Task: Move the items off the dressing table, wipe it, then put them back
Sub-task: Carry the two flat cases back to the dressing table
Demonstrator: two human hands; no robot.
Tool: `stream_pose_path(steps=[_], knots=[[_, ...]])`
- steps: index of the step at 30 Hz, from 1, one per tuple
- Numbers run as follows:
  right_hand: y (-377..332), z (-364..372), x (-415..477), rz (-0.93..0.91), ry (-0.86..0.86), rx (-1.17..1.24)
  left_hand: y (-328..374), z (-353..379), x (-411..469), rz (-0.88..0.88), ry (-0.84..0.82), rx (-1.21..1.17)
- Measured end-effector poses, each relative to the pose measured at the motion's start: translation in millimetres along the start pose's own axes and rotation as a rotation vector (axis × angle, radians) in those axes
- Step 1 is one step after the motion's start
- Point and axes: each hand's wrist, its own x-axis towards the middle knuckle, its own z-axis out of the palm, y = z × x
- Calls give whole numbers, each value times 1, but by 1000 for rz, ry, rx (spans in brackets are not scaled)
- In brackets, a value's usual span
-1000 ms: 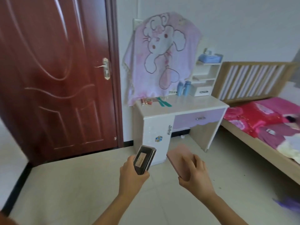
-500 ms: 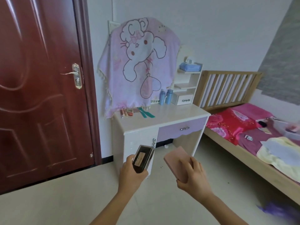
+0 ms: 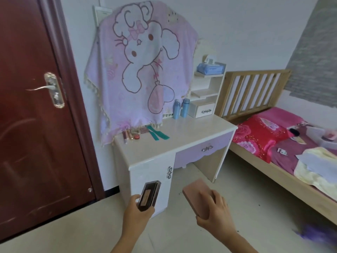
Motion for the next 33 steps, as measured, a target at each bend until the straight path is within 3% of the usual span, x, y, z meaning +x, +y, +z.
stream_pose_path(steps=[10, 18, 23, 33], knots=[[112, -36, 129, 90, 139, 82, 70, 117, 107, 40, -75, 86], [172, -40, 222, 18, 63, 111, 106, 216, 166, 12, -46, 130], [187, -21, 269, -5, -47, 121, 92, 234, 199, -75, -13, 203], [170, -2, 414, -91, -184, 54, 103, 238, 358, -118, 142, 131]])
